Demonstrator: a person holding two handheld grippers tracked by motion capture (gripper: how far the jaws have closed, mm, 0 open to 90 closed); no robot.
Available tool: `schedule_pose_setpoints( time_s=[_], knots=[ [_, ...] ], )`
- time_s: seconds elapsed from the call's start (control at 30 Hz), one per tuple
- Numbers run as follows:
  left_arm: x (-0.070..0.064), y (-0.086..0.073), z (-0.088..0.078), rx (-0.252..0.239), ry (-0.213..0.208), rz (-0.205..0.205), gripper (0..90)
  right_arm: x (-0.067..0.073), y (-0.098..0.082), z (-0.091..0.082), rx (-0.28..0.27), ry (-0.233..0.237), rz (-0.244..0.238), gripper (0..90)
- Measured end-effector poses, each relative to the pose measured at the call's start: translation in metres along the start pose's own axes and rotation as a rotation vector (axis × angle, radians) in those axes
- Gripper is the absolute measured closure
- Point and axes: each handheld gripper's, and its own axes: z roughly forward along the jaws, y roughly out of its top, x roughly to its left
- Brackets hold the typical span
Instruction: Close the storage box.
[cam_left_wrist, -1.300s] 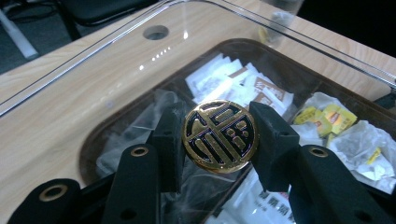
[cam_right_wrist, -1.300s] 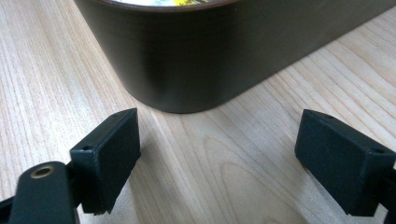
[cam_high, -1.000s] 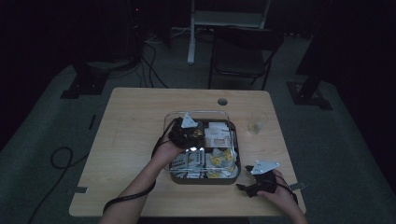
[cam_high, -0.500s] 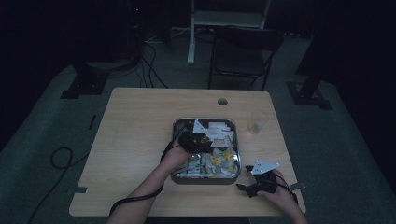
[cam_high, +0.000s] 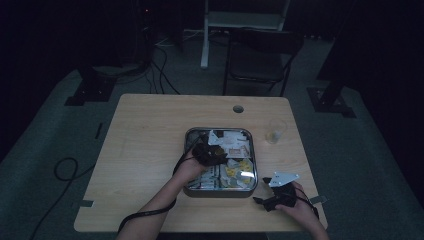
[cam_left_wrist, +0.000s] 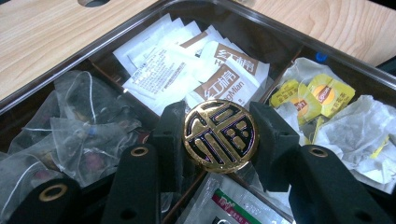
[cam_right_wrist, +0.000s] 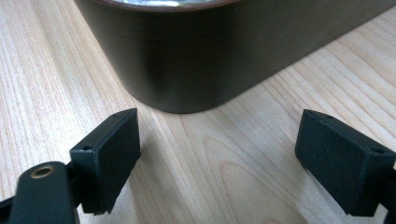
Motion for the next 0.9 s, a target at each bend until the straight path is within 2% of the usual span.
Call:
schedule_pose_setpoints(
  time_s=[0.4, 0.43, 0.47, 0.5, 0.53, 0.57, 0.67, 0.73, 0.8, 0.9],
  knots=[
    [0.001, -0.002, 0.001, -0.008, -0.007, -0.006, 59.1, 0.0, 0.0, 0.0, 0.0, 0.0, -0.001, 13.7],
    [0.001, -0.002, 0.0, -0.011, -0.019, -0.012, 58.4, 0.0, 0.0, 0.0, 0.0, 0.0, -0.001, 13.7],
    [0.002, -0.001, 0.0, -0.011, -0.038, -0.015, 49.3, 0.0, 0.0, 0.0, 0.0, 0.0, 0.0, 13.7],
    [0.002, 0.0, -0.001, -0.012, -0.032, -0.018, 38.7, 0.0, 0.0, 0.0, 0.0, 0.0, 0.0, 13.7],
    [0.004, 0.0, -0.004, -0.018, -0.055, -0.016, 35.3, 0.0, 0.0, 0.0, 0.0, 0.0, 0.0, 13.7],
    [0.004, 0.001, -0.005, -0.023, -0.059, -0.021, 27.5, 0.0, 0.0, 0.0, 0.0, 0.0, 0.0, 13.7],
    [0.007, 0.002, -0.009, -0.038, -0.082, -0.031, 19.0, 0.0, 0.0, 0.0, 0.0, 0.0, 0.0, 13.7],
    [0.009, 0.003, -0.012, -0.045, -0.077, -0.024, 17.7, 0.0, 0.0, 0.0, 0.0, -0.002, 0.003, 13.7],
    [0.011, 0.003, -0.015, -0.049, -0.079, -0.025, 11.7, -0.001, 0.0, 0.0, 0.0, -0.005, 0.006, 13.7],
    [0.013, 0.002, -0.02, -0.067, -0.078, -0.027, 8.1, 0.0, 0.0, 0.0, 0.001, -0.007, 0.006, 13.6]
  ],
)
